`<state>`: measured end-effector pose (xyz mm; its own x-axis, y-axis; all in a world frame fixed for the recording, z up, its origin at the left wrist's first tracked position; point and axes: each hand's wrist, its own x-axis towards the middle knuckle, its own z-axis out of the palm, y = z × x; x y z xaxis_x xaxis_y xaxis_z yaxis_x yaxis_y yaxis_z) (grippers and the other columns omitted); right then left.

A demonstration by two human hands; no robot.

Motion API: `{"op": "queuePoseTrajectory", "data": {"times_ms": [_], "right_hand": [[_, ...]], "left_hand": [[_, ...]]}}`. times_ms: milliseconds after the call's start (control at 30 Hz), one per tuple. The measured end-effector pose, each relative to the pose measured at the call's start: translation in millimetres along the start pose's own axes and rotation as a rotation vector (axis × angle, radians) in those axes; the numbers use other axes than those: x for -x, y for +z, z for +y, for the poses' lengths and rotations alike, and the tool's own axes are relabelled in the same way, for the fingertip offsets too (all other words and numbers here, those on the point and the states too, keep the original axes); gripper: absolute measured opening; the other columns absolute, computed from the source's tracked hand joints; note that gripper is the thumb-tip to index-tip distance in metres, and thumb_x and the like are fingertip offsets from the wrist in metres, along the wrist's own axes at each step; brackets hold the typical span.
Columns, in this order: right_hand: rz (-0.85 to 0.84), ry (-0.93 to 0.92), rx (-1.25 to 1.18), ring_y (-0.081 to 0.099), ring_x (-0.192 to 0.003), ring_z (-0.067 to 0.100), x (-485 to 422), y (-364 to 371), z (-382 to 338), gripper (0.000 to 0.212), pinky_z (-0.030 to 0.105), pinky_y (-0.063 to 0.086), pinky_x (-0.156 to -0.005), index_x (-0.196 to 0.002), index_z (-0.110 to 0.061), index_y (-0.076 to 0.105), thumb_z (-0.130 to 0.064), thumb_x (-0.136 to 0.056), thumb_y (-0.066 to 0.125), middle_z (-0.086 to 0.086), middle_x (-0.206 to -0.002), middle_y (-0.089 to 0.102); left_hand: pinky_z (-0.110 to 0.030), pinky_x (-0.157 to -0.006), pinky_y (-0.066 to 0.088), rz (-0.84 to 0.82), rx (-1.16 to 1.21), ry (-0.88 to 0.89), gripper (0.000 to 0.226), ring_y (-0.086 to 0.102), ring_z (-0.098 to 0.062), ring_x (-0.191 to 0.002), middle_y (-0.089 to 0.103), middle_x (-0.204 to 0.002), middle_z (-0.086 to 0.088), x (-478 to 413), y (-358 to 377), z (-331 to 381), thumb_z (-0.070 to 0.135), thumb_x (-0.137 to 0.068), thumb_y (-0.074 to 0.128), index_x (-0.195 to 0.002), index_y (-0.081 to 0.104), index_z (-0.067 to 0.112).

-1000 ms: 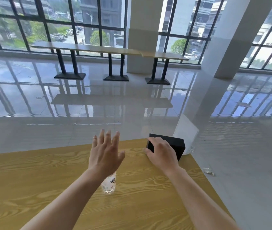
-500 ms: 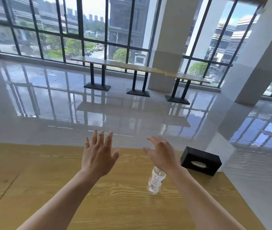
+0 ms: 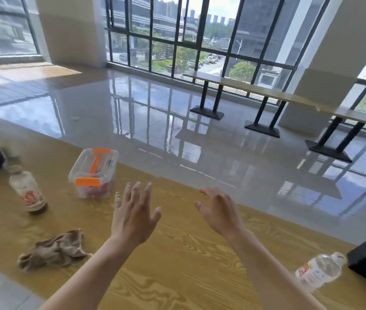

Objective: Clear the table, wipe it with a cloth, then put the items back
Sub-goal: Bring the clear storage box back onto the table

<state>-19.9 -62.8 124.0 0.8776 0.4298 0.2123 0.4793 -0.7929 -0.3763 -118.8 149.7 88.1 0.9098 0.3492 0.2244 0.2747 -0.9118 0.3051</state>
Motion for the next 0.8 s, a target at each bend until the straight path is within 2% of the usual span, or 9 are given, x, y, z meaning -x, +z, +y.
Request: {"op": "queuePoseTrajectory", "data": {"times_ms": [133, 267, 367, 533, 700, 800], "right_hand": [[-0.069, -0.085, -0.061, 0.059, -0.123, 0.019, -19, 36, -27, 0.05, 0.034, 0.049, -0.098, -0.136, -0.021, 0.059, -0.043, -0.091, 0.065, 0.0, -0.135, 0.063], [-0.158, -0.168, -0.115, 0.061, -0.118, 0.017, -42, 71, -48, 0.048, 0.033, 0.052, -0.095, -0.134, -0.02, 0.059, -0.043, -0.092, 0.065, 0.0, -0.133, 0.064], [-0.213, -0.181, -0.173, 0.063, -0.116, 0.018, -58, 92, -60, 0.048, 0.034, 0.053, -0.094, -0.133, -0.02, 0.06, -0.042, -0.092, 0.066, 0.001, -0.131, 0.065], [-0.286, -0.136, -0.269, 0.066, -0.108, 0.016, -87, 121, -84, 0.047, 0.032, 0.055, -0.089, -0.131, -0.018, 0.062, -0.04, -0.091, 0.069, 0.0, -0.122, 0.07], [-0.351, -0.071, -0.336, 0.064, -0.11, 0.017, -135, 147, -114, 0.047, 0.035, 0.054, -0.093, -0.133, -0.016, 0.06, -0.039, -0.092, 0.066, 0.0, -0.123, 0.068], [-0.365, -0.002, -0.366, 0.064, -0.109, 0.016, -166, 166, -134, 0.046, 0.035, 0.053, -0.093, -0.131, -0.016, 0.061, -0.039, -0.092, 0.066, 0.0, -0.121, 0.069]], "left_hand": [[-0.056, -0.121, 0.016, 0.004, -0.022, -0.114, 0.074, 0.014, -0.032, -0.152, 0.024, -0.162, -0.011, 11, -1, -38, 0.054, -0.094, 0.047, -0.156, 0.022, 0.023], [-0.053, -0.122, 0.014, 0.004, -0.059, -0.253, 0.073, 0.012, -0.029, -0.153, 0.021, -0.163, -0.01, 15, -1, -72, 0.054, -0.095, 0.044, -0.157, 0.021, 0.023], [-0.052, -0.122, 0.018, 0.01, -0.094, -0.296, 0.072, 0.016, -0.029, -0.152, 0.025, -0.162, -0.008, 12, 0, -93, 0.054, -0.095, 0.044, -0.156, 0.023, 0.022], [-0.049, -0.118, 0.028, 0.004, -0.084, -0.336, 0.067, 0.027, -0.03, -0.148, 0.034, -0.157, -0.011, -15, -3, -128, 0.048, -0.095, 0.05, -0.152, 0.031, 0.018], [-0.042, -0.108, 0.039, 0.026, 0.006, -0.35, 0.061, 0.044, -0.031, -0.133, 0.049, -0.143, -0.014, -66, -5, -167, 0.041, -0.094, 0.056, -0.146, 0.04, 0.015], [-0.043, -0.104, 0.04, -0.005, 0.043, -0.342, 0.059, 0.046, -0.032, -0.131, 0.05, -0.141, -0.014, -100, -2, -197, 0.039, -0.093, 0.057, -0.145, 0.041, 0.016]]}}
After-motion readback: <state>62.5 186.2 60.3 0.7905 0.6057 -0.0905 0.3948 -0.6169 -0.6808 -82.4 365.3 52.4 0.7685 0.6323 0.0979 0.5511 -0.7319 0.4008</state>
